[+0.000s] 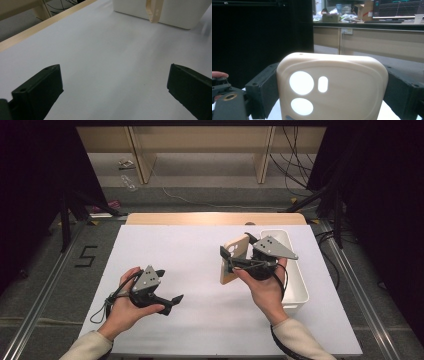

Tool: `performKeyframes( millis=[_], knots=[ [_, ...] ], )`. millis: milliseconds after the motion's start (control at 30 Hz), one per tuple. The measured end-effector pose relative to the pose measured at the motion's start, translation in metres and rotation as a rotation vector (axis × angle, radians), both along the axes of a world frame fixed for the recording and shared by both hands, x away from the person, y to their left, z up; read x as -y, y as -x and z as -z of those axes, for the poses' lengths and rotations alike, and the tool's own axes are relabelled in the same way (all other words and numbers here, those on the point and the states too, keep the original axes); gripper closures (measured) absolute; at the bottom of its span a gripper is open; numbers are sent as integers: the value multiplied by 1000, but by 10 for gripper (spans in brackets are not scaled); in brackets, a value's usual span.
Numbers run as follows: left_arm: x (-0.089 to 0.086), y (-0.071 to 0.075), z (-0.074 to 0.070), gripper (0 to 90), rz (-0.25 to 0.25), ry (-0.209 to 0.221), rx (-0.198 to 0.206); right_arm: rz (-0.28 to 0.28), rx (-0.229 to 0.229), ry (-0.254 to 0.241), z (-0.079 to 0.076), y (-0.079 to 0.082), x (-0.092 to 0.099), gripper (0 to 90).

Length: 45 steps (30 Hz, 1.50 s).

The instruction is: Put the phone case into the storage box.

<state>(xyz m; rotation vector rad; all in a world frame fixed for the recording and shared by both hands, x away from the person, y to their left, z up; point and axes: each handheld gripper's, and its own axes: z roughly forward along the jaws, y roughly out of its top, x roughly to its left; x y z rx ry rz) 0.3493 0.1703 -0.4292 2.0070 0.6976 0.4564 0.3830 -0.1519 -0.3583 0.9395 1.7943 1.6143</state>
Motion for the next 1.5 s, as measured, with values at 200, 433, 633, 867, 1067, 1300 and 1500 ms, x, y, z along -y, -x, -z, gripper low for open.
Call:
performKeyframes(
  millis=[200,433,633,867,1067,1300,1500],
  knots=[
    [-2,0,0,0,-7,5,-1,6,2,-1,-2,0,2,120],
    [-2,-1,1,0,-9,5,-5,25,7,-3,-4,-2,7,120],
    [-3,-1,1,0,-12,7,-4,36,8,-9,-6,-2,10,120],
    [-3,-2,2,0,-17,10,-5,49,17,-10,-8,-3,15,120],
    [-3,-2,2,0,-18,11,-6,63,27,-9,-11,-3,19,120],
    [-4,-3,3,0,-20,12,-7,79,34,-13,-15,-3,24,120],
    [-4,-3,2,0,-21,13,-7,97,36,-17,-16,-5,30,120]
  ],
)
